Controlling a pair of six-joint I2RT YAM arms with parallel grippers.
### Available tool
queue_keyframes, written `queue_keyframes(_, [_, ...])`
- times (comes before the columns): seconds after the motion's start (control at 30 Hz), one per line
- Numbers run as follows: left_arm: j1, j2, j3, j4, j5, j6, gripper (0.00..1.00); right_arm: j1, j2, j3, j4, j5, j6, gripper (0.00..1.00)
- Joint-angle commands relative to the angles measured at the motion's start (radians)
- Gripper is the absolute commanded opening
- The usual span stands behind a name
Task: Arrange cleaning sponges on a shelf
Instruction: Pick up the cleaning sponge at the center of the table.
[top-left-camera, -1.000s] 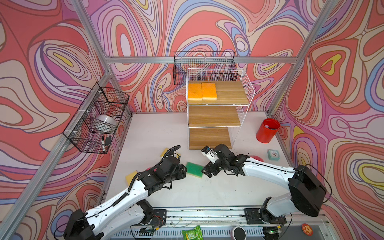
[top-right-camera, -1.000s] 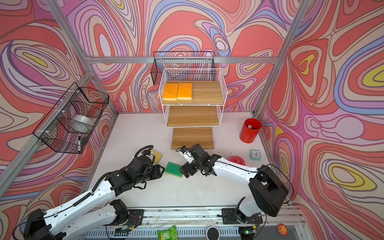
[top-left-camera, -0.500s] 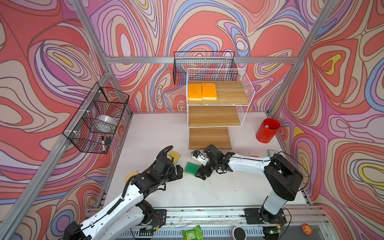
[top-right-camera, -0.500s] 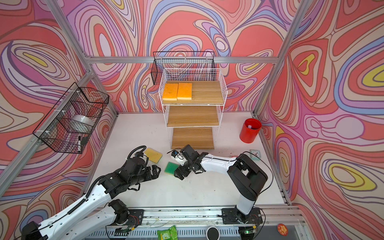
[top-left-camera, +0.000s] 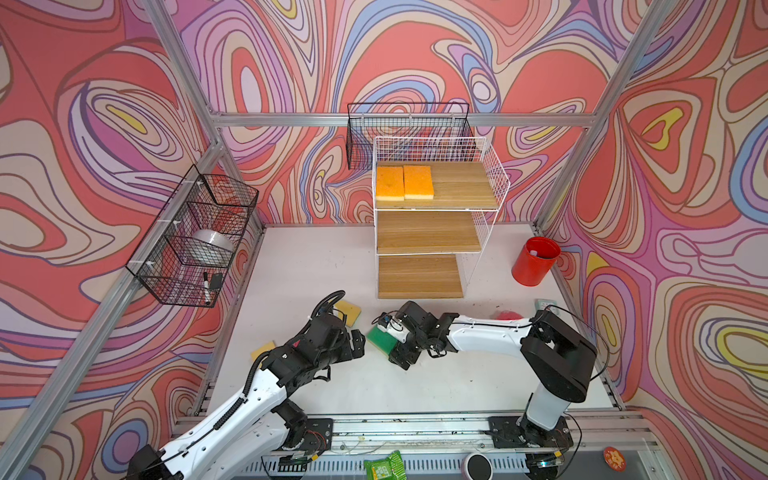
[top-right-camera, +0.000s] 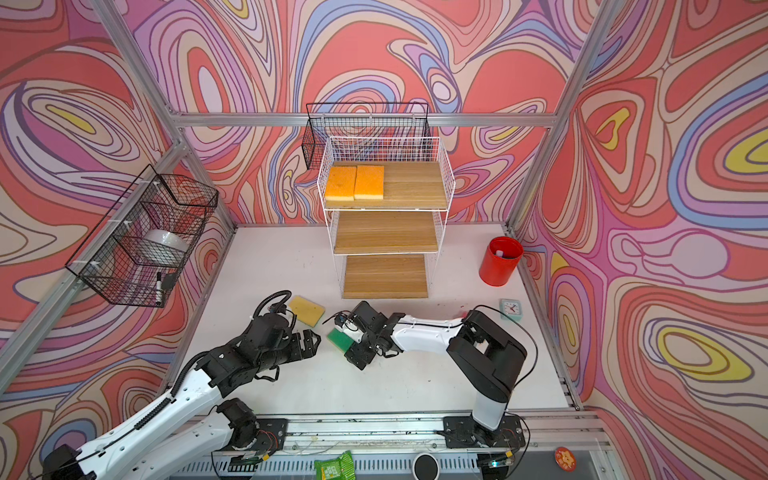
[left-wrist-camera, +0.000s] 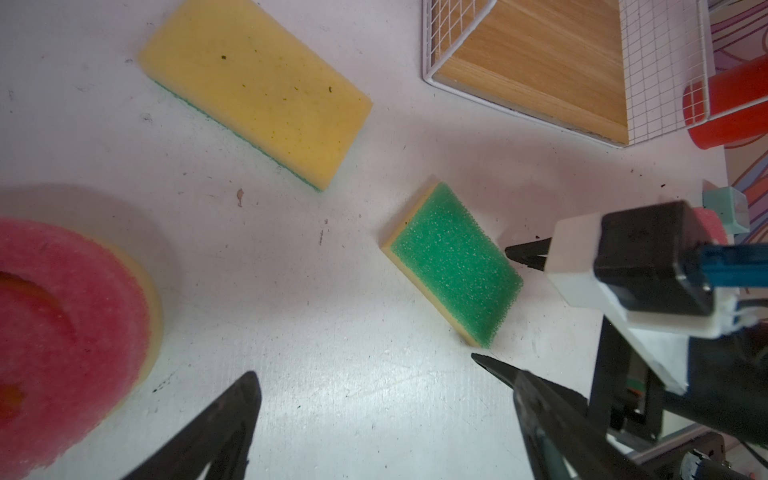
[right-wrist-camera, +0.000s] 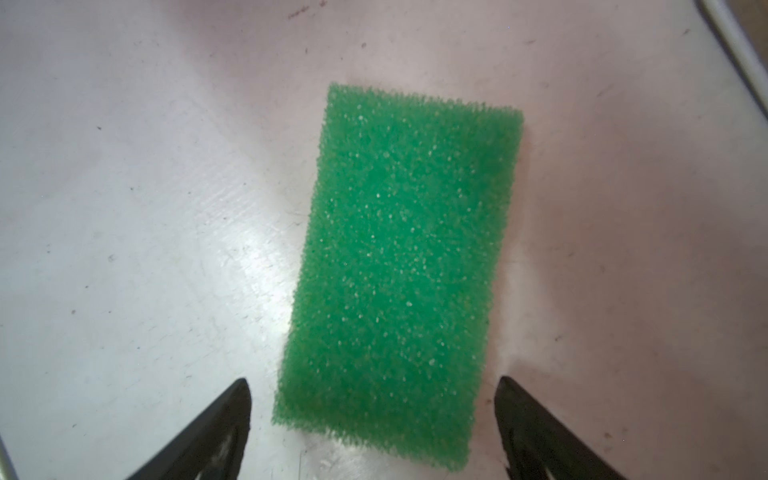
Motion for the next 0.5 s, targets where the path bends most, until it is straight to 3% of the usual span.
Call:
queue_keyframes(0.0, [0.006,-0.012,-0.001,-0.041,-0.010,0.006,0.96,0.027,0.015,0.013,0.002,0.090,0.030,0.93])
queue_keyframes(0.47, [0.008,-0.036,0.007,-0.072,-0.014,0.005,0.95,0.044,0.067,0.032,-0.005,0.096,0.066,0.85])
